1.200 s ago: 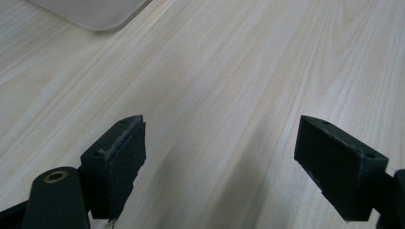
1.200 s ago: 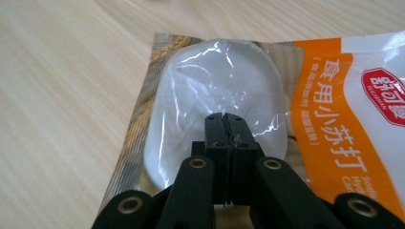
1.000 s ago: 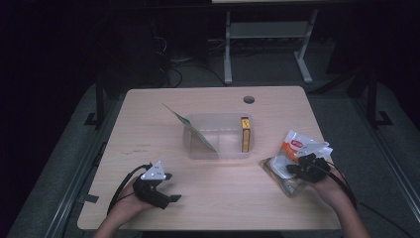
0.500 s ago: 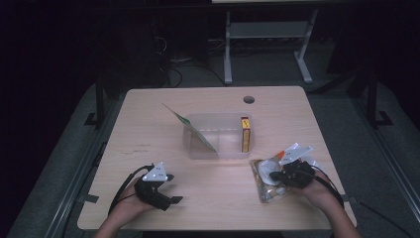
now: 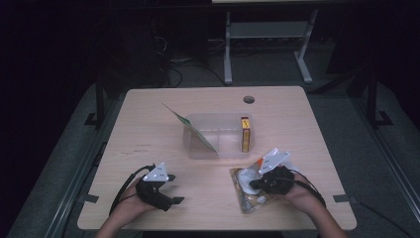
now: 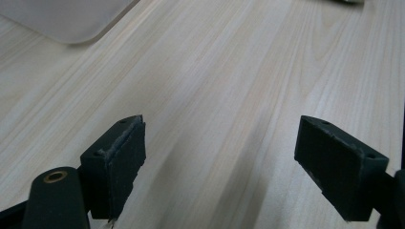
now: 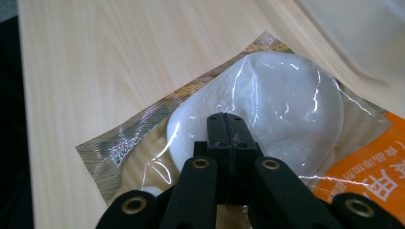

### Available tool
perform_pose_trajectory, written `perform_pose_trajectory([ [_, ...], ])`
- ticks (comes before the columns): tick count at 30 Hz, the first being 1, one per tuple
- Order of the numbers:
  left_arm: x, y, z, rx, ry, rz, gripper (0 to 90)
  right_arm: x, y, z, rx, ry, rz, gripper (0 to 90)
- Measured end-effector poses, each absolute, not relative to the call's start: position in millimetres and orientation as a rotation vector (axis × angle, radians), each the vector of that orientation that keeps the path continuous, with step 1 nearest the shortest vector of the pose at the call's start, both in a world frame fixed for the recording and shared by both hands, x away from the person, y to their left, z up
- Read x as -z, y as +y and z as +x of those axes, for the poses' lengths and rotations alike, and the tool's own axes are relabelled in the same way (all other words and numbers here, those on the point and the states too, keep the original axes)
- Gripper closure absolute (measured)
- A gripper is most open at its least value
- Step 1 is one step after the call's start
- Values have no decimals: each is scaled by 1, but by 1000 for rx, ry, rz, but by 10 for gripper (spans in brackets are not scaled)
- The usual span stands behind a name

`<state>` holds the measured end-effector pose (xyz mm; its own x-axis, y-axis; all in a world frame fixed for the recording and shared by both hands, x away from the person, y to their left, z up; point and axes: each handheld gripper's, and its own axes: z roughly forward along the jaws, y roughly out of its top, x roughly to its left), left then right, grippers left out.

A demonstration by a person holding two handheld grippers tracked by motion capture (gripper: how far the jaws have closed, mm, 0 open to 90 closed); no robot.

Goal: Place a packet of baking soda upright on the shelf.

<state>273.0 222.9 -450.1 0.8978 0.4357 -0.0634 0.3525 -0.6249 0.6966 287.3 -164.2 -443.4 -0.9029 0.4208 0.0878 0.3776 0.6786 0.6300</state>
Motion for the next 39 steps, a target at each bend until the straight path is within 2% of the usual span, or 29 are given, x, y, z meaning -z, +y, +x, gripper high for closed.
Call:
perform_pose_trajectory([
  [15,444,215,271,-77,531,2258,168,445,-88,268,-1065,2872,387,899],
  [19,442,209,272,-78,499,2262,168,444,-86,266,-1072,2876,386,897],
  [20,441,207,272,-75,491,2263,168,443,-88,266,-1084,2889,400,864],
  [26,437,187,281,-64,438,2258,173,434,-115,261,-1158,2840,536,834],
  [39,439,125,310,27,370,2262,243,415,-177,261,-1234,2600,831,500],
])
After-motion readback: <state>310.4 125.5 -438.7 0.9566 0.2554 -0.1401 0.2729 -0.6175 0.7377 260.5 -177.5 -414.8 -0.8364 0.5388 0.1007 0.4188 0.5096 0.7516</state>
